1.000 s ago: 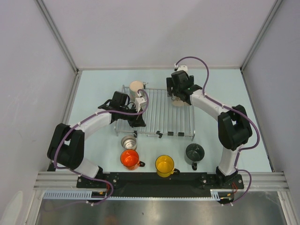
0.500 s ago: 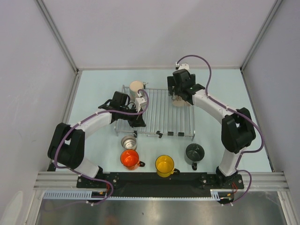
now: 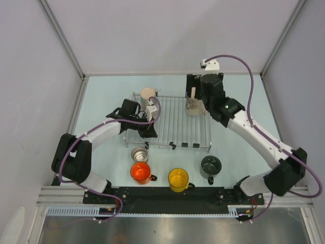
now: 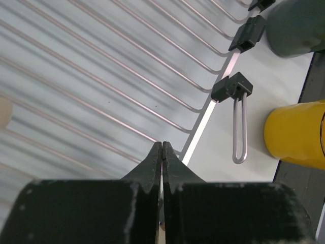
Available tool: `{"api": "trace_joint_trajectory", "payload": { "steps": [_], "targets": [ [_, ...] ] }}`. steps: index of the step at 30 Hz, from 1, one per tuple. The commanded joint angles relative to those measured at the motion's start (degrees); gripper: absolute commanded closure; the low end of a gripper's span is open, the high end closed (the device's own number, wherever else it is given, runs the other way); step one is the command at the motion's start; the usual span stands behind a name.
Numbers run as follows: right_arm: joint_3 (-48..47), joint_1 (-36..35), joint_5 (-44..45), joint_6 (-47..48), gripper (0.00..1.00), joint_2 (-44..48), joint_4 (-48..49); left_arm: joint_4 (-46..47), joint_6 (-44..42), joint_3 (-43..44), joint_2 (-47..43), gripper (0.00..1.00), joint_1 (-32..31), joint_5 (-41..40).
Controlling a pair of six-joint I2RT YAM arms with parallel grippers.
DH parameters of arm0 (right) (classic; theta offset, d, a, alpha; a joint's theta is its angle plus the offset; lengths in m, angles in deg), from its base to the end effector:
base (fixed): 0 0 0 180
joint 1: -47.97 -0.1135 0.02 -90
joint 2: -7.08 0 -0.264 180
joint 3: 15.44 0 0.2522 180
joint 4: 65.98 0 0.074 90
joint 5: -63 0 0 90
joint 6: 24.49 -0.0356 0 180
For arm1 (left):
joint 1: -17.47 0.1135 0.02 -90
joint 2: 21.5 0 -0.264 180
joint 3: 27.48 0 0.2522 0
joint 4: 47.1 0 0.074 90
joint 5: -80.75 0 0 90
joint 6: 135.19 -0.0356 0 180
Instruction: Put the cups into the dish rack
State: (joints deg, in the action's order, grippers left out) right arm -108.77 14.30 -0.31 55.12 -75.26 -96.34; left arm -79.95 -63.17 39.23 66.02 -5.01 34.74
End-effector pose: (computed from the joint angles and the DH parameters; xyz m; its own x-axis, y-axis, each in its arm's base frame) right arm 0.2853 0.1709 0.3881 -0.2972 -0.0044 -0.9548 -0.0906 0.9956 0.0236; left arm 0.2708 -0.1388 0.2074 -0.5057 0.4496 -0.7363 0.8531 0.3876 -0.3492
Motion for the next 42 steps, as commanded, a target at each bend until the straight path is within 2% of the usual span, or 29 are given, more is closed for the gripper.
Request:
{"api": "trace_joint_trajectory", "payload": {
  "steps": [1, 4, 8, 11, 15, 19, 24, 31, 42],
  "targets": [
    [5.6, -15.1, 7.2, 3.7, 0.0, 10.4, 2.7, -1.1, 1.2, 3.3, -6.5, 0.99, 1.5, -3.9],
    [10.2, -22.6, 7.4, 1.3, 0.0, 14.7, -0.1, -3.7, 2.0, 4.9, -12.1, 1.0, 1.6, -11.3],
    [16.3, -29.5, 8.7, -3.1, 0.0, 18.0, -4.5, -7.4, 0.0, 4.3, -20.0, 0.99, 2.2, -16.2],
    [21.1, -35.5, 10.8, -7.3, 0.01, 19.8, -7.8, -11.3, -2.0, 2.3, -26.7, 0.99, 2.4, -15.9],
    [25.8, -42.5, 7.7, -11.9, 0.06, 20.3, -9.4, -13.9, -4.0, -2.9, -34.7, 0.96, 2.4, -16.9],
    [25.1, -50.9, 6.8, -13.9, 0.07, 14.4, -9.3, -13.9, -4.3, -6.0, -38.1, 0.95, 2.4, -19.3],
    [17.7, -58.7, 4.6, -10.1, 0.08, 3.5, -9.5, -11.9, -3.1, -7.5, -36.9, 0.96, 2.4, -20.9],
    [5.0, -61.4, 0.6, -6.0, 0.12, -12.1, -13.9, -8.3, -0.5, -9.5, -35.8, 0.97, 2.8, -22.8],
    [-2.8, -58.7, -8.8, -0.1, 0.12, -20.7, -12.2, -6.8, 0.1, -10.3, -35.8, 0.98, 6.0, -20.8]
  ]
}}
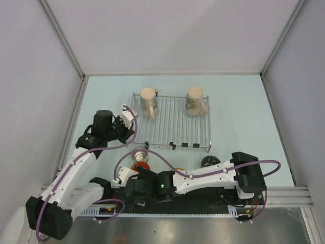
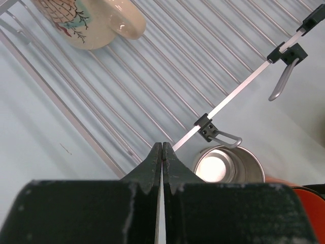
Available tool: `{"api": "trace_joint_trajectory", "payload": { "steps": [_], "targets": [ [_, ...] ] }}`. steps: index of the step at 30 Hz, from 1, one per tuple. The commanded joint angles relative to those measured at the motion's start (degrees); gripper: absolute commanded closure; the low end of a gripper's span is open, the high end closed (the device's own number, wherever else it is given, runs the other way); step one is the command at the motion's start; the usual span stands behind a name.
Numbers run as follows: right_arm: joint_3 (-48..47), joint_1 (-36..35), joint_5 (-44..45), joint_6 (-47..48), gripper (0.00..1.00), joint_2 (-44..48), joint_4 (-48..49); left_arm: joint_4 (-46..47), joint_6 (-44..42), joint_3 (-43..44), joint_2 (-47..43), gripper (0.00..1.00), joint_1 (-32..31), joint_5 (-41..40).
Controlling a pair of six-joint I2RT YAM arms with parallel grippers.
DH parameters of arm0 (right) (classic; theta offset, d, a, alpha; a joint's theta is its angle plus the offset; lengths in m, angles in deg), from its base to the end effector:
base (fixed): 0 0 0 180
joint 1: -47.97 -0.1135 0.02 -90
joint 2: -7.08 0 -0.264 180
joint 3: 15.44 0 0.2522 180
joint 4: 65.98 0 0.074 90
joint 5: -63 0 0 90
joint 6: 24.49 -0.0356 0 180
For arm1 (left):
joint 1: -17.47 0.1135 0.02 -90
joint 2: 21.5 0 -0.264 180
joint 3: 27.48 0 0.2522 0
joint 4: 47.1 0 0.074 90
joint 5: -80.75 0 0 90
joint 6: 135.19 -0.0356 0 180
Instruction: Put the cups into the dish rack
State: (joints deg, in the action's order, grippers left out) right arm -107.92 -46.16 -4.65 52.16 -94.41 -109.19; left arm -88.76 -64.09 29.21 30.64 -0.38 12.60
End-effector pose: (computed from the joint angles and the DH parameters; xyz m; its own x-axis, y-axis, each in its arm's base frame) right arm -0.0144 0.3872 0.2482 -0.1615 -0.7287 -0.6655 -0.9270 0.3433 -0.1510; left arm 0.1813 -0.0723 0.2774 -0.3597 0.4317 -0.8272 0.7225 0.6899 0.0459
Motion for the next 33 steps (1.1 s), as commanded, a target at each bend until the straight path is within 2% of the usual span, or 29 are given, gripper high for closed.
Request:
{"api": "trace_joint_trajectory", "payload": {
  "steps": [1, 8, 17, 22, 24, 25, 26, 28, 29, 33],
  "targets": [
    [-3.8, 2.3, -5.1, 3.1, 0.13, -2.0, 1.2, 1.9, 1.1, -0.4, -0.5, 0.98, 1.5, 1.4],
    [-4.1, 6.1, -10.3, 3.1, 0.23, -5.0, 3.2, 2.1, 0.9, -0.5, -0.5, 0.98, 2.3, 2.1],
    [-0.7, 11.2, -14.3, 2.4, 0.42, -7.1, 5.5, 2.1, 1.2, -0.5, -1.2, 0.98, 2.9, 2.7],
    [-0.4, 11.8, -15.6, 2.4, 0.57, -7.3, 5.6, 2.1, 1.3, -0.5, -0.9, 0.98, 3.0, 2.7],
    [-0.5, 11.9, -15.8, 2.4, 0.66, -7.4, 5.5, 2.1, 1.3, -0.5, -1.0, 0.98, 3.0, 2.7],
    [-0.5, 11.9, -16.0, 2.4, 0.71, -7.5, 5.4, 2.1, 1.4, -0.4, -1.0, 0.98, 3.0, 2.6],
    [-0.6, 12.0, -16.4, 2.4, 0.83, -7.5, 5.3, 2.1, 1.4, -0.4, -1.1, 0.98, 3.1, 2.6],
    [-0.9, 12.3, -16.8, 2.2, 0.97, -7.4, 5.0, 1.9, 1.5, 0.0, -1.5, 0.99, 3.1, 2.6],
    [-1.1, 12.1, -17.0, 2.3, 1.0, -7.1, 4.8, 1.4, 1.5, 0.0, -1.6, 0.98, 3.1, 2.6],
    [-1.4, 12.1, -17.1, 1.4, 1.0, -5.3, 4.6, -0.1, 1.1, 1.3, -2.8, 0.98, 3.1, 2.7]
  ]
}}
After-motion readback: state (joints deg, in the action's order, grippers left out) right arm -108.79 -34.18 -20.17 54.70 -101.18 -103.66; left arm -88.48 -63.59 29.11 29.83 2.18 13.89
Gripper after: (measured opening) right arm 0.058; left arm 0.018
